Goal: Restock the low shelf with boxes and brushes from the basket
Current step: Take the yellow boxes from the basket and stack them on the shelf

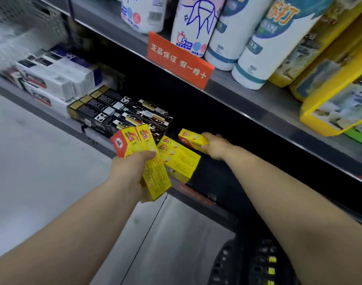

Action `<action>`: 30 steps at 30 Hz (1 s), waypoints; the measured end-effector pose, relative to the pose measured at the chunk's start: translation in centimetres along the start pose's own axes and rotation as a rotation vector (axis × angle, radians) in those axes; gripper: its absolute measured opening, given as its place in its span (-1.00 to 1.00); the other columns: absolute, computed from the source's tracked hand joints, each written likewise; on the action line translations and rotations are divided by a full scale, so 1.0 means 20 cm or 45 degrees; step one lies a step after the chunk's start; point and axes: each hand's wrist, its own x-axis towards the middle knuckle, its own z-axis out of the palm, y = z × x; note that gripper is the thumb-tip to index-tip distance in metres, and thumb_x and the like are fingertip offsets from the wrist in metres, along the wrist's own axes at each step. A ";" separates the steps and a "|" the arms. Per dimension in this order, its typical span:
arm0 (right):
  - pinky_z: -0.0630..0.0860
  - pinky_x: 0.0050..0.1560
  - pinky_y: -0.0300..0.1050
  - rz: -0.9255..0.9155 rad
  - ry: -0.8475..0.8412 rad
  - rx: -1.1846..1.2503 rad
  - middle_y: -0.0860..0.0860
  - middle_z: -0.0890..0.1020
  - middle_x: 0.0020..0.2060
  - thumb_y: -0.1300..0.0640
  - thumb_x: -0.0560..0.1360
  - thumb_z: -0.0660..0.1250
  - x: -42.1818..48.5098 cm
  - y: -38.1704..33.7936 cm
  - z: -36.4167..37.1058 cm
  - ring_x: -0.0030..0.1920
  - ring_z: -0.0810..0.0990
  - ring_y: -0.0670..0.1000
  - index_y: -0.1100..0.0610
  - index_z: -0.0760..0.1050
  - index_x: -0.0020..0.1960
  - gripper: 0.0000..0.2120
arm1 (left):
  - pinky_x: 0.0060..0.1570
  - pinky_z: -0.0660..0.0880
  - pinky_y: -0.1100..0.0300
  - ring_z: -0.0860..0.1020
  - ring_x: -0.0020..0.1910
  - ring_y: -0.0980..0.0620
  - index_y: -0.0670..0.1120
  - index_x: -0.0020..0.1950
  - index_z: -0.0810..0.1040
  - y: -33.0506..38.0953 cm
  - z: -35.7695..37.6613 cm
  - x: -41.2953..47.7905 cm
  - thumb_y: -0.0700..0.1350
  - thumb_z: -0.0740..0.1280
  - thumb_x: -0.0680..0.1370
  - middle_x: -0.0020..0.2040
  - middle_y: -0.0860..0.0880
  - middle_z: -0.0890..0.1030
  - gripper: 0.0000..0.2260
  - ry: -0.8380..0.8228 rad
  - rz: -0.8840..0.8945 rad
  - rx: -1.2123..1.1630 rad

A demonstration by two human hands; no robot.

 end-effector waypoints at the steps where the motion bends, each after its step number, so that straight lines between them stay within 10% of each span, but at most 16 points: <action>1: 0.31 0.29 0.00 -0.021 -0.002 0.000 0.22 0.31 0.35 0.05 0.60 0.16 0.04 -0.01 0.03 0.31 0.34 0.24 -0.03 0.12 0.50 -0.51 | -0.58 0.46 0.15 0.60 -0.13 -0.16 -0.13 0.25 0.43 0.00 0.01 0.01 -0.21 0.48 0.39 0.07 -0.17 0.60 -0.53 -0.006 -0.016 -0.003; 14: 0.27 0.39 0.02 -0.045 -0.153 0.157 0.18 0.16 0.45 0.13 0.60 0.15 0.16 -0.05 0.23 0.40 0.28 0.20 0.03 -0.01 0.53 -0.43 | -0.33 0.53 0.08 0.63 -0.22 -0.09 -0.08 -0.05 0.50 -0.04 0.12 0.14 -0.21 0.47 0.41 -0.10 -0.12 0.66 -0.80 -0.100 -0.026 -0.062; 18: 0.37 0.28 -0.05 -0.217 -0.030 0.179 0.12 0.36 0.37 0.23 0.55 0.18 0.05 -0.14 0.04 0.31 0.39 0.11 0.09 0.26 0.42 -0.56 | -0.42 0.46 0.16 0.61 -0.26 -0.01 -0.09 0.10 0.51 -0.04 0.14 0.16 -0.18 0.47 0.42 -0.12 -0.08 0.65 -0.71 -0.113 -0.015 -0.090; 23: 0.49 0.13 -0.09 -0.376 -0.784 0.952 -0.10 0.52 0.11 0.11 0.51 0.33 -0.23 -0.27 -0.12 0.12 0.52 -0.10 -0.09 0.33 0.27 -0.63 | -0.41 0.51 0.16 0.63 -0.27 0.01 -0.07 0.08 0.57 -0.03 0.16 0.14 -0.13 0.46 0.43 -0.10 -0.08 0.67 -0.76 -0.202 -0.013 -0.091; 26: 0.50 0.17 0.07 -0.417 -0.591 0.851 0.03 0.46 0.23 0.16 0.44 0.41 -0.28 -0.26 -0.10 0.18 0.52 0.03 0.02 0.25 0.40 -0.41 | -0.15 0.59 -0.02 0.66 -0.11 -0.08 -0.07 0.11 0.60 -0.03 0.16 0.13 -0.11 0.44 0.45 -0.02 -0.11 0.68 -0.76 -0.368 -0.062 -0.084; 30: 0.48 0.17 0.16 -0.422 -0.495 1.029 0.14 0.56 0.17 0.29 0.49 0.32 -0.26 -0.18 -0.12 0.12 0.59 0.15 0.13 0.37 0.29 -0.61 | -0.09 0.57 -0.02 0.65 -0.04 -0.10 -0.09 0.13 0.59 -0.04 0.18 0.13 -0.09 0.46 0.43 0.00 -0.11 0.68 -0.71 -0.359 -0.009 -0.025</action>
